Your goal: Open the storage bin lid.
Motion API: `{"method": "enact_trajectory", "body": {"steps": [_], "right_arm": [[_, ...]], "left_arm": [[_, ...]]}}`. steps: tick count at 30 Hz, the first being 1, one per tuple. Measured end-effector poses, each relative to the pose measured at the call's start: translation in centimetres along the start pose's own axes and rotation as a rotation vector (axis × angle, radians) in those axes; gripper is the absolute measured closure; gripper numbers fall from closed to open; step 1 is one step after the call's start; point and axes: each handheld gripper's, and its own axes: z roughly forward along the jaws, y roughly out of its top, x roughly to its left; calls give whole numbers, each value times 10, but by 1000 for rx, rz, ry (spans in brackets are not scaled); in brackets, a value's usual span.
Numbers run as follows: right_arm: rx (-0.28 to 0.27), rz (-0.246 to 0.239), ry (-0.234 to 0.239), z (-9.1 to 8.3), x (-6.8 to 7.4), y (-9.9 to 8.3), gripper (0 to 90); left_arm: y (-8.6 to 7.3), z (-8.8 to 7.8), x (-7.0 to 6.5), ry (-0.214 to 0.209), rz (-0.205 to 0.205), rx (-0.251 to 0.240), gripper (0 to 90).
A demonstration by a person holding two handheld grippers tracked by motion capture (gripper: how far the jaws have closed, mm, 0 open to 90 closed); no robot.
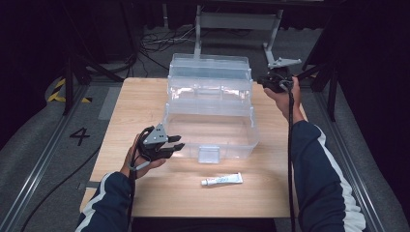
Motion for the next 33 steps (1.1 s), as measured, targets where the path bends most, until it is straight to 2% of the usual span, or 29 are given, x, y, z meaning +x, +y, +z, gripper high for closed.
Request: {"method": "enact_trajectory", "body": {"steps": [7,12,20,25,33], "right_arm": [[-33,-8,47,-21,5,-12,792],[-24,-47,83,-36,15,-22,785],[-42,-102,132,-64,29,-36,774],[-48,-115,166,-74,38,-44,764],[-38,-142,221,-86,53,-69,751]], "left_arm": [[0,0,0,0,0,0,669],[0,0,0,-1,-1,0,669],[0,0,0,-1,-2,-3,669],[0,0,0,-1,-2,-3,669],[0,0,0,-1,-1,0,668]]}}
